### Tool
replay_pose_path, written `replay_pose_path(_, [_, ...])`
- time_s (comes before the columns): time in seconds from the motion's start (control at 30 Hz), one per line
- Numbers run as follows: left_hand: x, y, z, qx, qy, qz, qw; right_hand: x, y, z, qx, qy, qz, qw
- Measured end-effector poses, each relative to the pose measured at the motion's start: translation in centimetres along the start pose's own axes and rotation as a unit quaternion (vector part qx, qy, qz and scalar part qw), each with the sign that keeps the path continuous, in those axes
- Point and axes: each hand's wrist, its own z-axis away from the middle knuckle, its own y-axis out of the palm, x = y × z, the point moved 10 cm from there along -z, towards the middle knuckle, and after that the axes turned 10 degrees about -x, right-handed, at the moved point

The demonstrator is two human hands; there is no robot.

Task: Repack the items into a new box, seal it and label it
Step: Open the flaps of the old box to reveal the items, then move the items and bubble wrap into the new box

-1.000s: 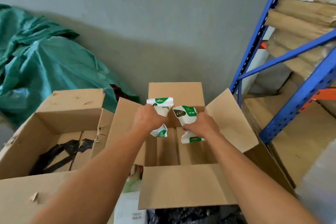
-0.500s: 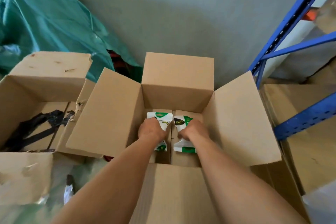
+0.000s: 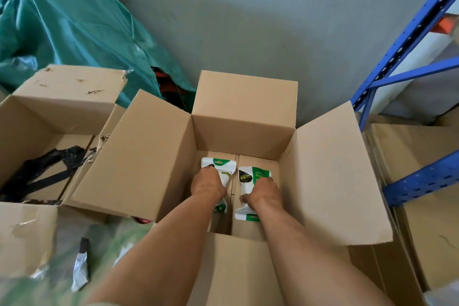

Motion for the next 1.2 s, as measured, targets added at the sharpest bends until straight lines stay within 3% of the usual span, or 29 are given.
replay_pose_path(0.43, [-2.7, -9.5, 4.0, -0.072, 0.098, 0.02, 0.992, 2.5, -7.6, 3.8, -0.02, -0.112, 0.038, 0.993])
replay_pose_path(0.87, [0.6, -19.0, 21.9, -0.199, 0.311, 0.033, 0.929, 0.2, -15.8, 23.7, -0.068, -0.201, 0.022, 0.977])
replay_pose_path(1.03, [5.4, -19.2, 30.4, -0.241, 0.349, 0.099, 0.9, -4.9, -15.3, 32.0, -0.079, -0.195, -0.008, 0.978])
replay_pose_path(1.2, [9.6, -13.3, 33.3, -0.193, 0.341, 0.077, 0.917, -10.5, -11.2, 34.9, -0.036, -0.148, -0.009, 0.988])
